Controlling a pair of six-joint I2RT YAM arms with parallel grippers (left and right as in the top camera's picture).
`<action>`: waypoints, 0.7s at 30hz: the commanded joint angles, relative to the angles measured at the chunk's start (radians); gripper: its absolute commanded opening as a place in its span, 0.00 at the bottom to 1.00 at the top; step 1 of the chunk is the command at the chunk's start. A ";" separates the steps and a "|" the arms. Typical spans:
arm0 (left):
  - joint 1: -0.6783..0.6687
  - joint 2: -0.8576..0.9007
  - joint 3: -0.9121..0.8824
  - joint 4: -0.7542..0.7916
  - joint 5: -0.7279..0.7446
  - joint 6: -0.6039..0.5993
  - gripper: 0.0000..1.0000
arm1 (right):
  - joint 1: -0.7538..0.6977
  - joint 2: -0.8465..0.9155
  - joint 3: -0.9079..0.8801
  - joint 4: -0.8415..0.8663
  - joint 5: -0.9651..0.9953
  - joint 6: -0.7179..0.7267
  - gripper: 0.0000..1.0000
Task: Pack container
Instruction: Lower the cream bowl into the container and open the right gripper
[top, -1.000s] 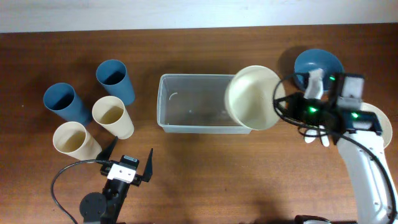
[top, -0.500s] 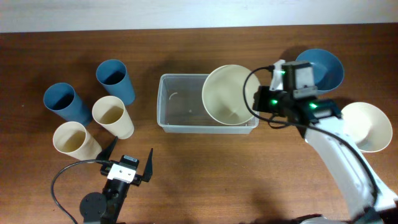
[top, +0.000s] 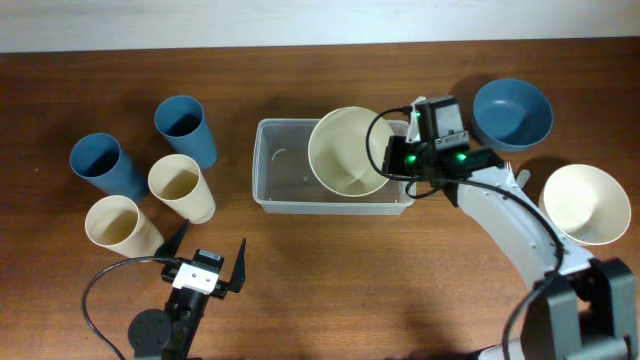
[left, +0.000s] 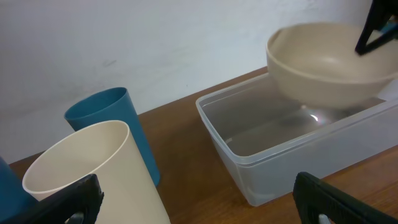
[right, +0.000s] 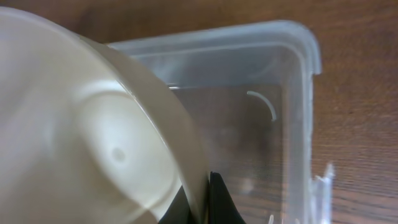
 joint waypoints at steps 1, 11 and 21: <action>0.005 -0.008 -0.007 -0.001 -0.007 0.009 1.00 | 0.013 0.042 0.028 0.011 0.012 0.013 0.04; 0.005 -0.008 -0.007 -0.001 -0.007 0.009 1.00 | 0.012 0.105 0.028 0.023 0.015 0.013 0.04; 0.005 -0.008 -0.007 -0.001 -0.007 0.009 1.00 | 0.012 0.106 0.028 0.010 0.018 0.013 0.30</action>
